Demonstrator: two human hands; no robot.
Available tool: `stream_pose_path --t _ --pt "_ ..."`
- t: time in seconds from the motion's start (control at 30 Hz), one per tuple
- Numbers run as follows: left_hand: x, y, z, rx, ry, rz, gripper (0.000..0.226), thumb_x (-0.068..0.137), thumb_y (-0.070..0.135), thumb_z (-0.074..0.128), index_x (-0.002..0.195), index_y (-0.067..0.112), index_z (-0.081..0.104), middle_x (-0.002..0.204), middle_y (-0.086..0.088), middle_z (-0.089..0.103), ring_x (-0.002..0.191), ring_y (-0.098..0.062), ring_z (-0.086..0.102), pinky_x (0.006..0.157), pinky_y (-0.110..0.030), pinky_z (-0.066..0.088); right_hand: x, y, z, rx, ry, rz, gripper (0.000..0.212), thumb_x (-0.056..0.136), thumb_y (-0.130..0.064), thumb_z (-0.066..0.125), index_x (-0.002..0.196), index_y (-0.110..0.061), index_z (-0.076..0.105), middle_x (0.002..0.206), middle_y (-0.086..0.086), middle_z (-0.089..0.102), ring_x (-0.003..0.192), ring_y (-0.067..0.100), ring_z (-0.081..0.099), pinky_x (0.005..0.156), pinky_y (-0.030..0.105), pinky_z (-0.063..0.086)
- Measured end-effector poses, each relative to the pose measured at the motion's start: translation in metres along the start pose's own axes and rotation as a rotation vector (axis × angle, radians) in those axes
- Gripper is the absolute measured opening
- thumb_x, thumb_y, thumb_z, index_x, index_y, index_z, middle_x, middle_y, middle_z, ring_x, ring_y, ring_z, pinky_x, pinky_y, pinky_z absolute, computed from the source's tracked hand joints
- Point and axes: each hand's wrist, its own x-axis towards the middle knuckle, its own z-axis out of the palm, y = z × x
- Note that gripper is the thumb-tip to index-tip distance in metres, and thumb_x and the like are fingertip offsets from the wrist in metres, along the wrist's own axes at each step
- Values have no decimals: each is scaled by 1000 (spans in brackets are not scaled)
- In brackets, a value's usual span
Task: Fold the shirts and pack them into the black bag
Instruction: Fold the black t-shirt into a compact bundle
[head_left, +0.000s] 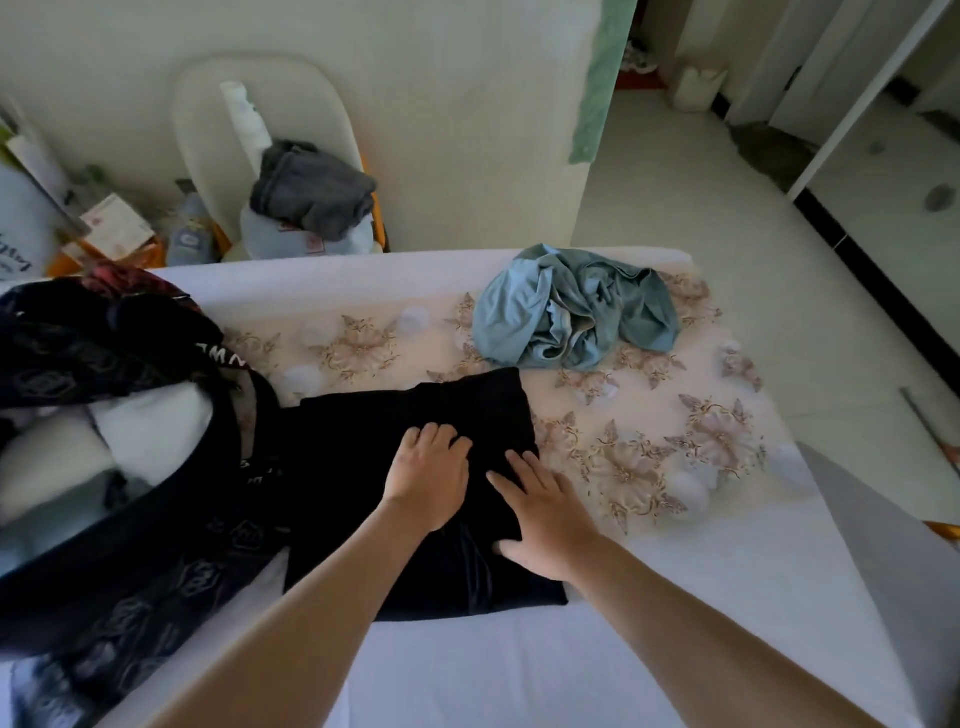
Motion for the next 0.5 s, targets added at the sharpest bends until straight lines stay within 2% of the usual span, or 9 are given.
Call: stream_pose_path --t 0.03,0.1,0.2,0.3,0.37,0.43,0.5 --pt "7 3 -4 -5 81 23 45 102 35 33 145 23 40 146 -1 41 132 -23 37 110 -37 29 2 2 -1 -13 48 -11 91 85 -61 60 157 -29 13 165 6 0 153 28 -2 123 47 6" --pt "28 11 -8 -44 165 136 49 100 29 42 148 21 36 153 -2 34 139 -22 31 113 -36 27 7 8 -4 -81 139 -61 97 78 -64 63 155 -25 19 164 9 7 152 31 4 123 47 6" --pt "64 22 -7 42 114 319 59 103 32 37 156 18 15 165 -4 8 152 -24 6 122 -41 15 14 21 1 -83 126 -121 112 78 -71 59 159 -21 0 165 12 -13 152 28 -14 124 47 -1" --pt "101 14 4 72 -77 314 63 106 45 22 158 20 -4 165 -2 -13 151 -22 -12 123 -40 4 13 35 9 -57 28 -134 112 82 -79 46 156 -26 -18 160 6 -32 147 21 -31 124 45 -5" --pt "114 6 15 18 -114 297 65 104 51 18 157 24 -10 163 1 -20 151 -20 -15 123 -38 -1 11 39 12 -48 5 -137 109 84 -79 42 155 -27 -21 158 2 -37 144 18 -36 123 42 -11" --pt "116 2 25 21 -74 298 66 103 54 15 157 24 -10 163 1 -20 151 -20 -16 123 -37 -3 8 39 11 -30 4 -132 105 85 -77 41 156 -27 -19 159 1 -36 144 16 -37 122 40 -14" --pt "109 3 28 53 -12 289 66 102 53 13 157 20 -5 164 -4 -15 151 -23 -14 124 -40 0 8 35 11 6 47 -108 93 89 -71 37 159 -26 -4 163 2 -25 148 18 -28 122 43 -12"
